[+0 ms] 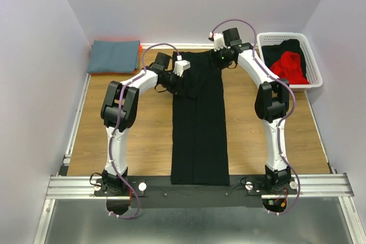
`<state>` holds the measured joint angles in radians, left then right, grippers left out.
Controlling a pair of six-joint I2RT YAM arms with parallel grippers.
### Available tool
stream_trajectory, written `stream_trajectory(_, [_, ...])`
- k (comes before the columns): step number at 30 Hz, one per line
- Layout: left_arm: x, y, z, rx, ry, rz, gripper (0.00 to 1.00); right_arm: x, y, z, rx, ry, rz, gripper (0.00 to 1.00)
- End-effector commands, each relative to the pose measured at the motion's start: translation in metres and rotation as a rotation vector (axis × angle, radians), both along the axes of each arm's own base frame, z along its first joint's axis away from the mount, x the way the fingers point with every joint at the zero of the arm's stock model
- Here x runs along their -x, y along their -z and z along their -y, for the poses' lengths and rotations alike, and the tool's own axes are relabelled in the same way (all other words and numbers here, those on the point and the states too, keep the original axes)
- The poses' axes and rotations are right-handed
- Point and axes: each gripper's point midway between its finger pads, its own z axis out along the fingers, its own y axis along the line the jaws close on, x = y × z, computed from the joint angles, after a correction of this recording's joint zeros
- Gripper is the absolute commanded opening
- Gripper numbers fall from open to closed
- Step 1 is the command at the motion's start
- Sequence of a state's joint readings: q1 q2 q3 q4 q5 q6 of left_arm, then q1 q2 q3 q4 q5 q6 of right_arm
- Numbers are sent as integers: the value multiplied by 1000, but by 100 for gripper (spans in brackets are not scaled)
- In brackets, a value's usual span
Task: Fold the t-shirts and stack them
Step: Fold the tshirt
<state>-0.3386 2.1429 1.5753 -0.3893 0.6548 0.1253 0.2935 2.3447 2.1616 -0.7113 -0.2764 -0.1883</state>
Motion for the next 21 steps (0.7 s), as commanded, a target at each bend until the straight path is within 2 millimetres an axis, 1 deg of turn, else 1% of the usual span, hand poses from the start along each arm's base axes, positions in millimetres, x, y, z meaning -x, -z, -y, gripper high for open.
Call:
stream_trajectory(1, [-26,4,-6,-35,-68,49,26,18,49,2,39,-23,-103,61])
stream_trajectory(2, [-29,12,-9,-51,-75,42,26,20,62,3,44,-17,-127,59])
stream_trajectory(3, [-34,14,-11,-61,-88,42,26,19,61,2,42,-15,-127,59])
stream_trajectory(4, [-40,12,-12,-56,-97,45,26,19,74,4,59,-5,-145,57])
stream_trajectory(5, [-40,16,-15,-58,-108,23,26,18,78,7,69,1,-146,56])
stream_trajectory(6, [-47,21,-20,-57,-123,12,24,14,88,9,88,14,-151,55])
stream_trajectory(8, [-49,25,-23,-40,-128,-12,23,10,97,13,112,27,-151,50])
stream_trajectory(9, [-50,29,-24,-18,-136,-38,23,4,102,16,135,42,-141,47])
stream_trajectory(10, [-51,30,-24,-9,-135,-48,22,1,105,18,149,50,-136,47])
stream_trajectory(11, [-54,34,-26,-6,-137,-63,22,-7,102,21,164,66,-113,46])
stream_trajectory(12, [-56,35,-27,-8,-143,-69,22,-11,103,21,171,69,-103,45])
stream_trajectory(13, [-59,36,-28,-7,-145,-71,22,-13,111,22,180,71,-108,45])
stream_trajectory(14, [-61,37,-30,-7,-149,-76,22,-16,113,23,189,73,-101,44])
stream_trajectory(15, [-64,44,-31,-13,-155,-89,22,-18,116,23,191,75,-101,44])
stream_trajectory(16, [-73,37,-33,-10,-166,-77,22,-23,118,23,195,79,-90,44])
stream_trajectory(17, [-77,37,-34,-10,-171,-76,22,-28,112,22,191,83,-74,44])
stream_trajectory(18, [-88,36,-35,-8,-180,-62,22,-29,121,22,197,86,-78,44])
stream_trajectory(19, [-93,37,-39,-9,-195,-64,22,-38,115,21,194,92,-52,44])
stream_trajectory(20, [-101,36,-40,-9,-200,-61,22,-41,123,24,209,105,-51,44])
stream_trajectory(21, [-105,36,-42,-9,-208,-56,22,-45,122,23,205,107,-40,44])
